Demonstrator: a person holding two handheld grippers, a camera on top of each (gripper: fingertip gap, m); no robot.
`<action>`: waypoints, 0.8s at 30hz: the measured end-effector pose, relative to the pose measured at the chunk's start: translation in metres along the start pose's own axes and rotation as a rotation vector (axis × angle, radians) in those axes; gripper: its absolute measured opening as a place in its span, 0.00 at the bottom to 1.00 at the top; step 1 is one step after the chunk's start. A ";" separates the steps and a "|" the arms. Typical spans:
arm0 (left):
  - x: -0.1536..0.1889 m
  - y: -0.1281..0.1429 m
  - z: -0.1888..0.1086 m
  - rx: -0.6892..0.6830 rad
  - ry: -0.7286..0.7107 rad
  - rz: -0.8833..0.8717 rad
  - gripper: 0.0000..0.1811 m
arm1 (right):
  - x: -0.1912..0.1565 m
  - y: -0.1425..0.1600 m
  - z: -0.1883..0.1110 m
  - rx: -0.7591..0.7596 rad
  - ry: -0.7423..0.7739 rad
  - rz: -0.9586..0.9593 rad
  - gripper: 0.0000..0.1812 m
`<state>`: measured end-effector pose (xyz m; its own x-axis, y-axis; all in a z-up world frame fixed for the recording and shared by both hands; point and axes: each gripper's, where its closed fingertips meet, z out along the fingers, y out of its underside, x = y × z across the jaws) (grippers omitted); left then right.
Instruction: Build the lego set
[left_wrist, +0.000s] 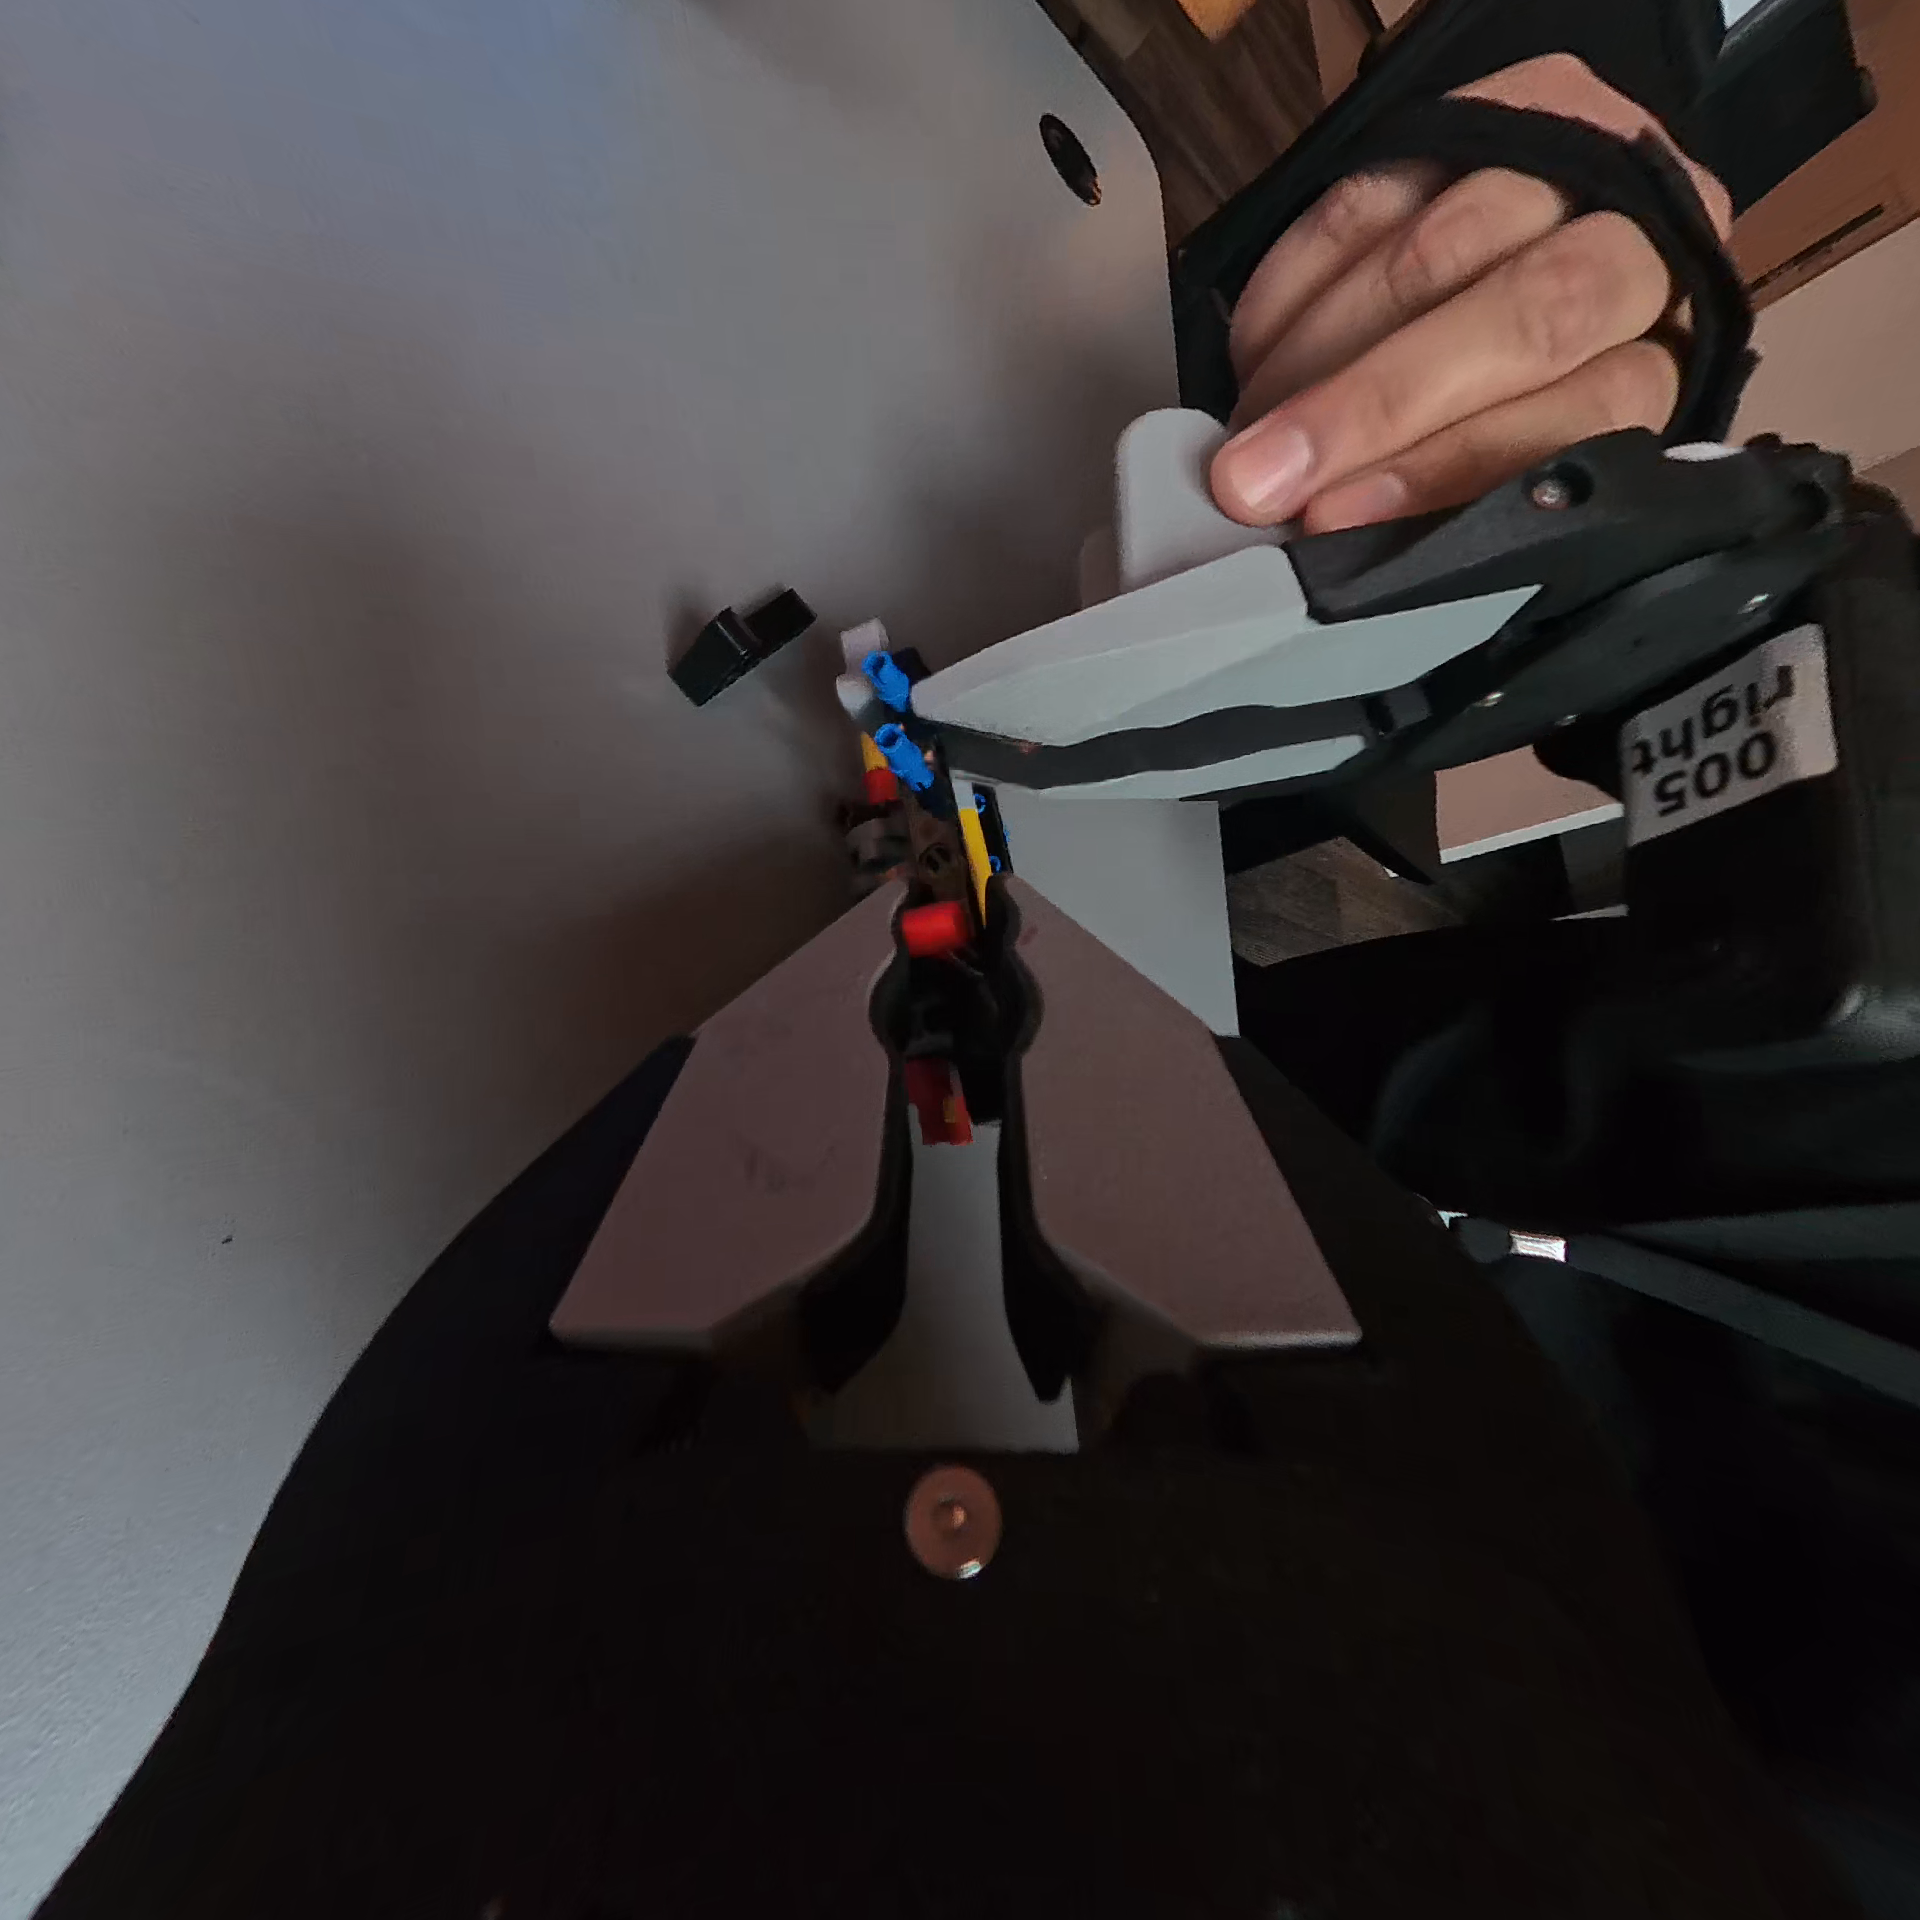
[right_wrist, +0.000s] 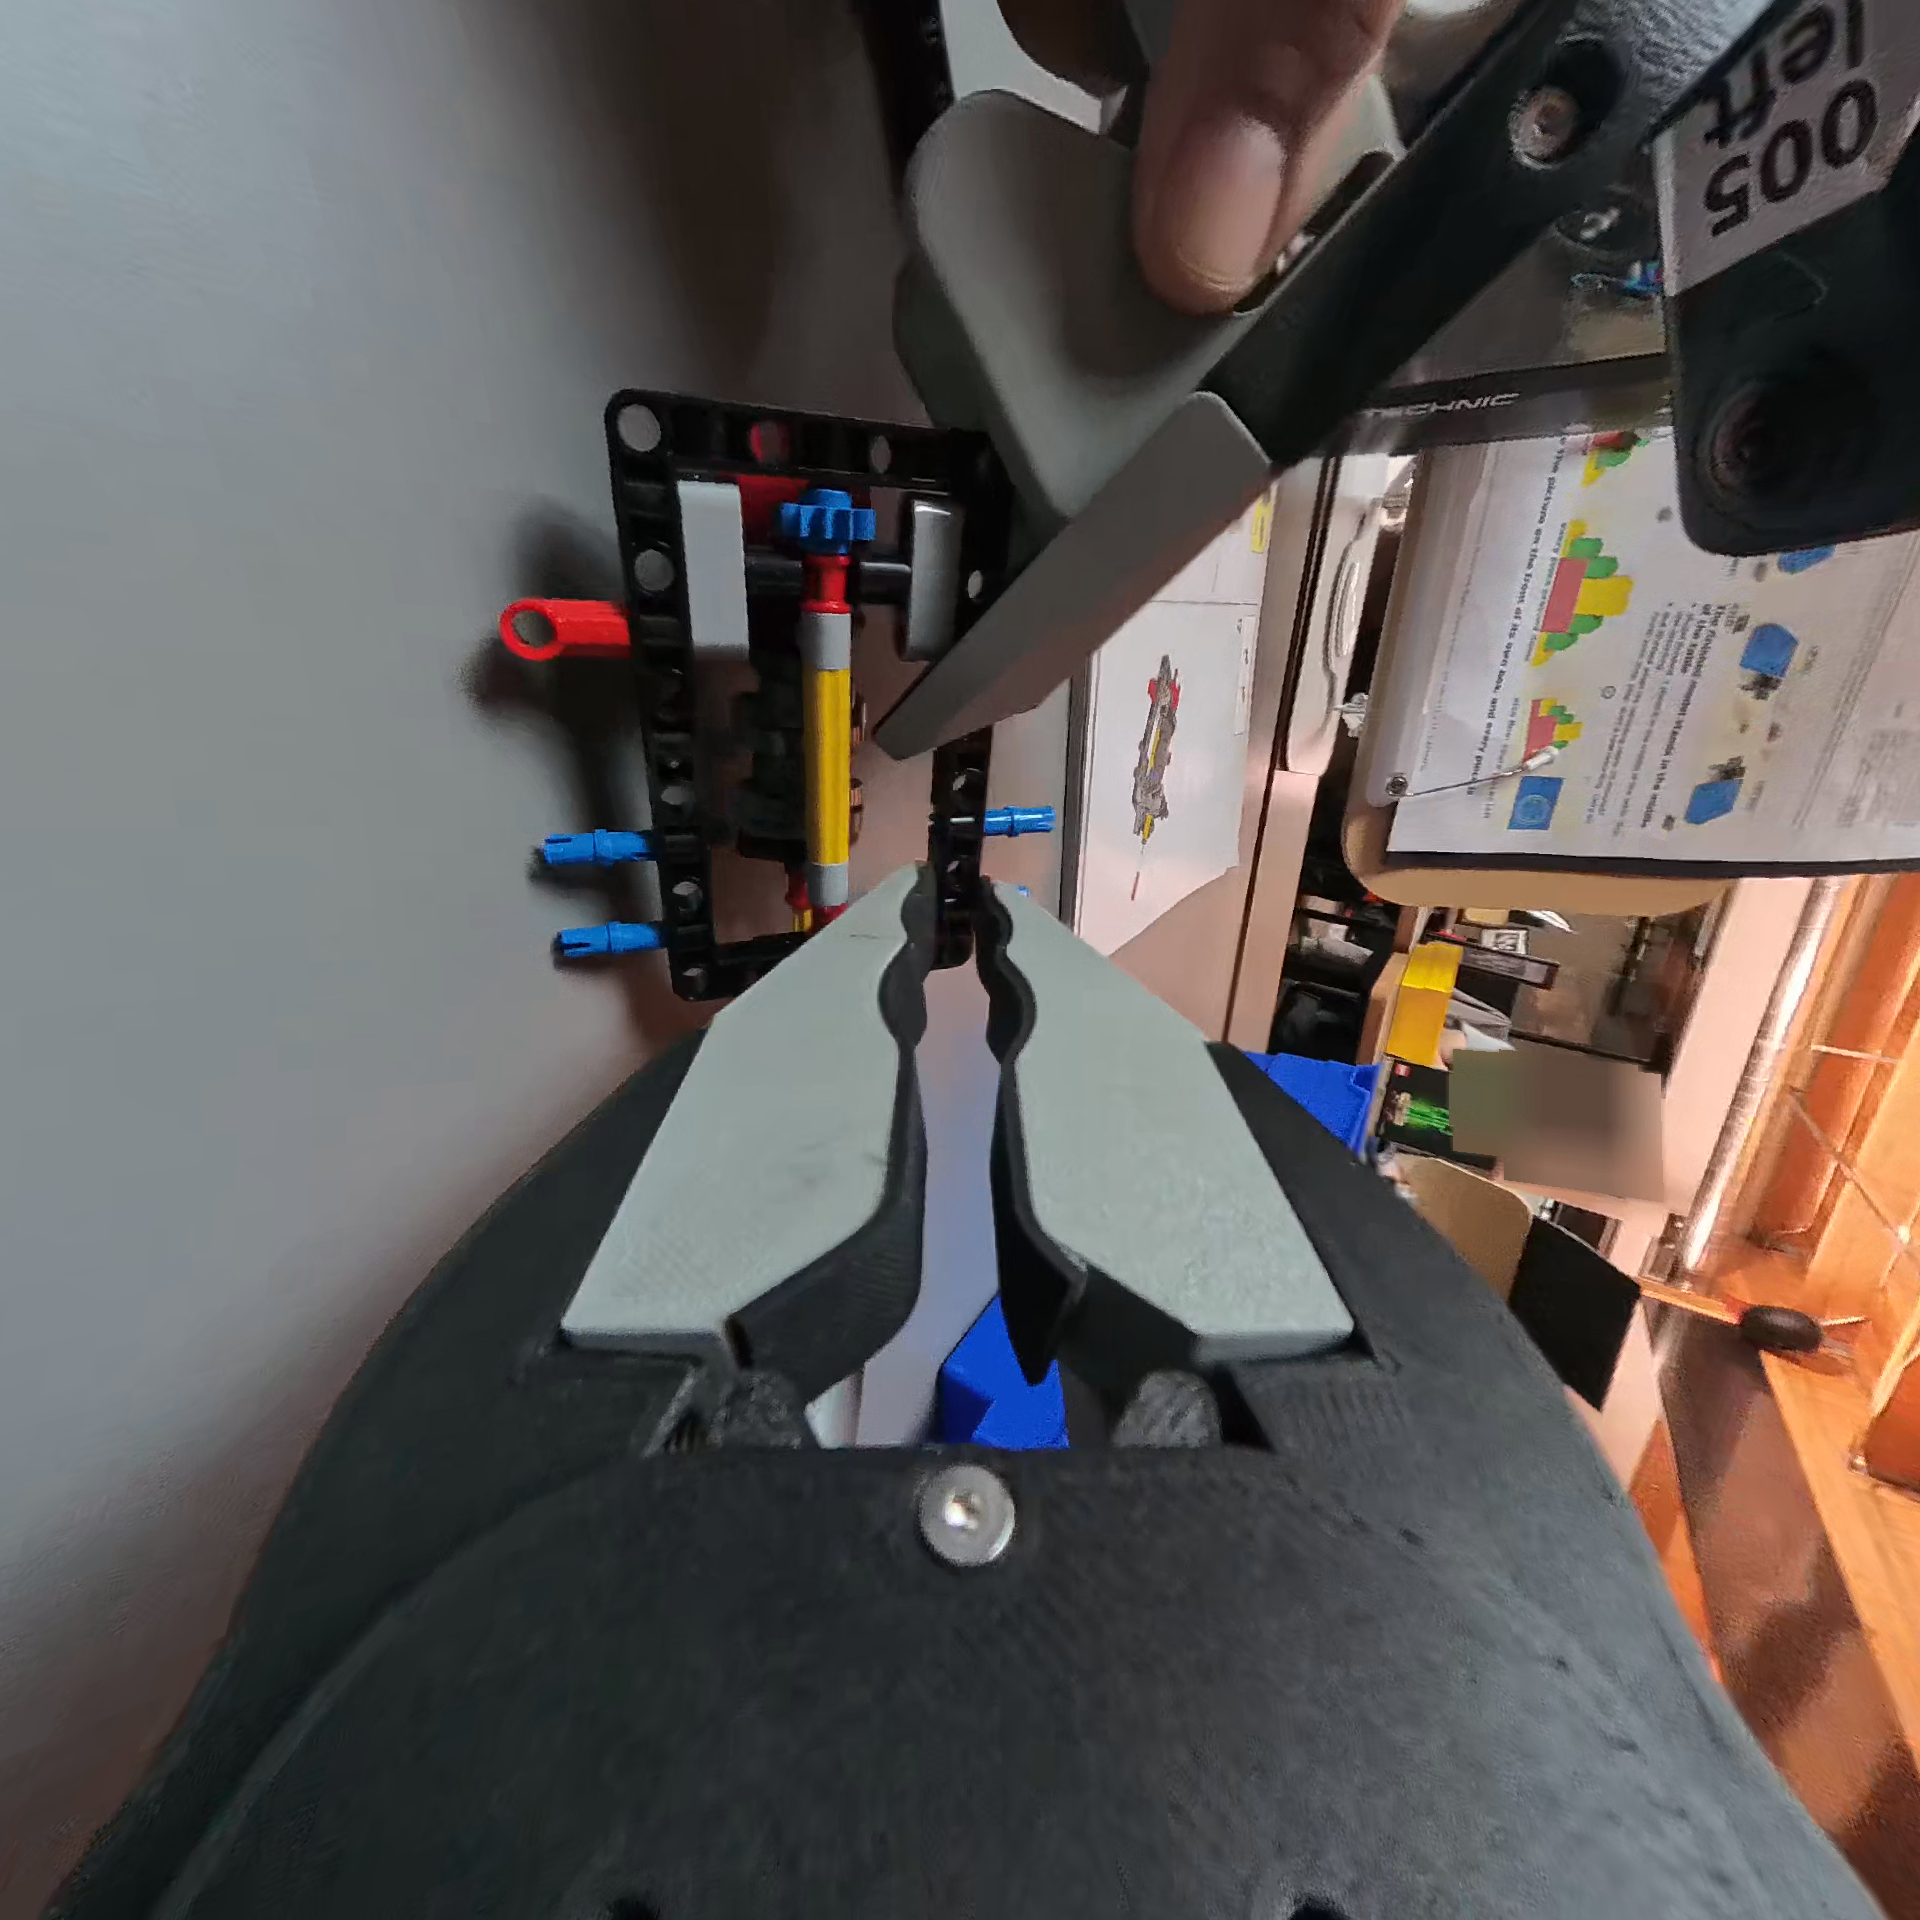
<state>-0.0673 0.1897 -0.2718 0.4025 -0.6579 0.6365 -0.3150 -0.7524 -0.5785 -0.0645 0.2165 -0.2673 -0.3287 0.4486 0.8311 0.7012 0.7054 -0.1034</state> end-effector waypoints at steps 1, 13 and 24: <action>0.000 -0.001 -0.001 0.002 -0.005 0.009 0.05 | 0.002 -0.001 -0.001 0.007 -0.004 0.014 0.02; -0.001 -0.003 -0.004 0.010 -0.009 0.007 0.03 | 0.002 -0.001 -0.008 0.046 -0.047 0.028 0.10; -0.001 -0.001 -0.002 -0.003 -0.005 -0.002 0.04 | 0.002 0.003 -0.004 -0.019 -0.040 -0.133 0.04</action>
<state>-0.0692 0.1916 -0.2709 0.4077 -0.6562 0.6350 -0.3170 -0.7539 -0.5755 -0.0606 0.2176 -0.2640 -0.4447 0.3736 0.8140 0.6616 0.7496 0.0174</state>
